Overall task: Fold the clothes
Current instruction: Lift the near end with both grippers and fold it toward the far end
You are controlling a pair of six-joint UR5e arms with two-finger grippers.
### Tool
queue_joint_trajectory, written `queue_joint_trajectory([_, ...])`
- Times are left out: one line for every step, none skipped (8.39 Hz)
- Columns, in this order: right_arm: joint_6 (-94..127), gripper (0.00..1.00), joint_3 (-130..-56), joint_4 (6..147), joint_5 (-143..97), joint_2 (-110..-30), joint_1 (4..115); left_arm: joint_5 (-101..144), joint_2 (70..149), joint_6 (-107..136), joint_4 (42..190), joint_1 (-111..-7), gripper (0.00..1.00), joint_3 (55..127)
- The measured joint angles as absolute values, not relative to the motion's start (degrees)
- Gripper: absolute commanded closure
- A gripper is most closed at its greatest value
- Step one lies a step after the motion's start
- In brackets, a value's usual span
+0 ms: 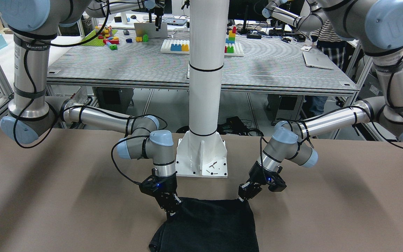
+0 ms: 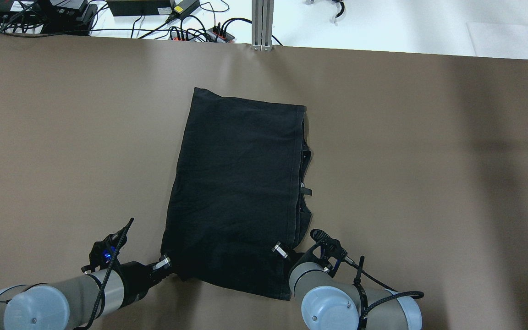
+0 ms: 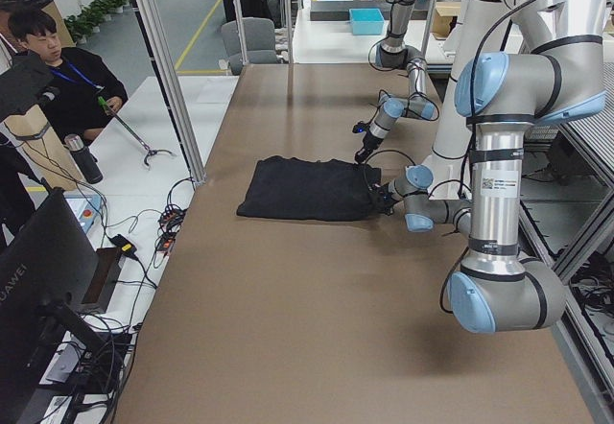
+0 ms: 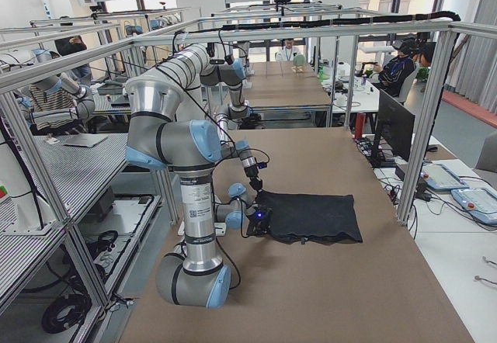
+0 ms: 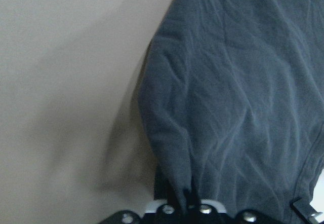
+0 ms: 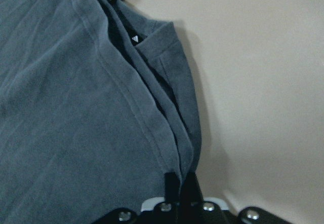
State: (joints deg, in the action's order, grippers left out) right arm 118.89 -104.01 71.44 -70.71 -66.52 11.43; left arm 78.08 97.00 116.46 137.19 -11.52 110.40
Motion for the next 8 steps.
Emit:
queue_joint_trajectory([117.56, 1.00, -105.10, 71.40, -70.82, -66.60, 11.55, 78.29, 97.01, 116.40, 135.52, -11.55, 1.00, 112.31])
queue_joint_trajectory([115.89, 1.00, -106.83, 71.42, -71.00, -67.06, 11.59, 78.61, 96.98, 116.31, 133.59, -11.55, 1.00, 114.81])
queue_joint_trajectory([114.71, 1.00, -109.83, 71.47, -71.18, -68.44, 11.26, 79.26, 96.75, 116.24, 132.14, -11.49, 1.00, 117.37])
queue_joint_trajectory([114.14, 1.00, -114.19, 71.79, -71.28, -70.82, 9.98, 79.93, 96.24, 116.21, 131.31, -11.12, 1.00, 120.24])
queue_joint_trajectory([113.88, 1.00, -119.59, 72.15, -71.27, -74.18, 7.93, 80.94, 95.03, 116.19, 130.55, -10.81, 1.00, 123.86])
queue_joint_trajectory([113.63, 1.00, -124.22, 72.90, -71.35, -76.80, 6.77, 82.20, 94.30, 116.06, 128.26, -11.20, 1.00, 127.36])
queue_joint_trajectory([112.68, 1.00, -126.95, 74.30, -71.56, -77.77, 6.58, 84.16, 94.69, 114.98, 125.08, -13.15, 1.00, 129.52])
queue_joint_trajectory([110.68, 1.00, -127.64, 75.33, -72.02, -77.61, 7.70, 86.71, 96.59, 112.42, 122.34, -16.79, 1.00, 129.95])
